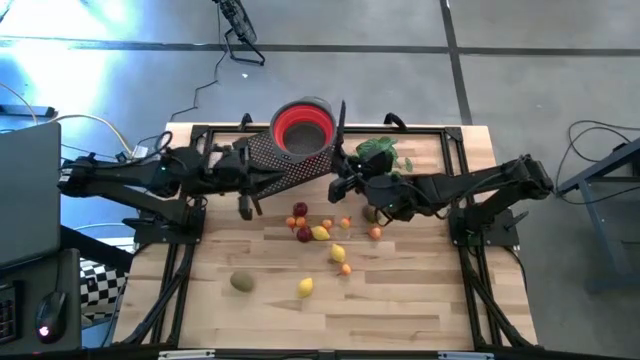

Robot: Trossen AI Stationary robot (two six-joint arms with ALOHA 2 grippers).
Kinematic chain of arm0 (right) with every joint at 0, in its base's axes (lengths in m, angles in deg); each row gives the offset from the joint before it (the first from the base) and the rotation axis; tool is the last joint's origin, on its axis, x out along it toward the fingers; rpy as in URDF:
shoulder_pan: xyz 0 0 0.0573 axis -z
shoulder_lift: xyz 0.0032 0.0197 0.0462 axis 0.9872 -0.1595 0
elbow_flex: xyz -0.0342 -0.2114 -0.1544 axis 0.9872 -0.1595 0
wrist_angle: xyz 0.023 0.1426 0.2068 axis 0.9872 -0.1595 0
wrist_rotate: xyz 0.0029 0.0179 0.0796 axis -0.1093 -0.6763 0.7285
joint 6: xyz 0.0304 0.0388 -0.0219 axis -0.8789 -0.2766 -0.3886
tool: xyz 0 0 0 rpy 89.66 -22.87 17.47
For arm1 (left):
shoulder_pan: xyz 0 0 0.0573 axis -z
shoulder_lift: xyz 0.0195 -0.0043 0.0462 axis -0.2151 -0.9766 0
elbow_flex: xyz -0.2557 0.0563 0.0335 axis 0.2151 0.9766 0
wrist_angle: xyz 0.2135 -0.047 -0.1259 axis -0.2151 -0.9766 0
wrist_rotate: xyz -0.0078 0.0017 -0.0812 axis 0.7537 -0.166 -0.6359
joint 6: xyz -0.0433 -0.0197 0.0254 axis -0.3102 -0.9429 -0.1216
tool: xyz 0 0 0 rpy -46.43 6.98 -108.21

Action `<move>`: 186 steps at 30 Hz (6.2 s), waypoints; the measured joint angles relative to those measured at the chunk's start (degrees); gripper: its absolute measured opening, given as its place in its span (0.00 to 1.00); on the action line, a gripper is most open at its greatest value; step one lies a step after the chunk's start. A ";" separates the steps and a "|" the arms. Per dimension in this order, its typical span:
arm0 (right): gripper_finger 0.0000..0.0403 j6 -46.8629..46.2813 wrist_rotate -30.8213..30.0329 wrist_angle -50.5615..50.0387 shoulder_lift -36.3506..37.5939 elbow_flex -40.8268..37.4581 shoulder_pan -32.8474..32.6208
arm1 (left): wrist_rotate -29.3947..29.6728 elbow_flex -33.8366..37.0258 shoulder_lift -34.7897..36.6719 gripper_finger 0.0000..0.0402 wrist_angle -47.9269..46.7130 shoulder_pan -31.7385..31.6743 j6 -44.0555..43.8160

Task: Pick & Place Fruit
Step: Put the black knife on the shelf

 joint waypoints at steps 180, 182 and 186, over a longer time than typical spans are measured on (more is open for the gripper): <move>0.68 3.58 2.40 -42.16 12.57 0.00 -2.96 | -10.42 -12.66 -18.60 0.00 4.09 -18.91 -18.92; 0.68 2.84 2.40 -44.16 13.02 0.00 -2.92 | -10.44 -12.66 -17.25 0.00 1.32 -19.65 -20.49; 0.68 2.99 1.90 -45.55 13.00 0.00 -1.73 | -10.46 -12.66 -14.24 0.00 -6.82 -20.98 -24.89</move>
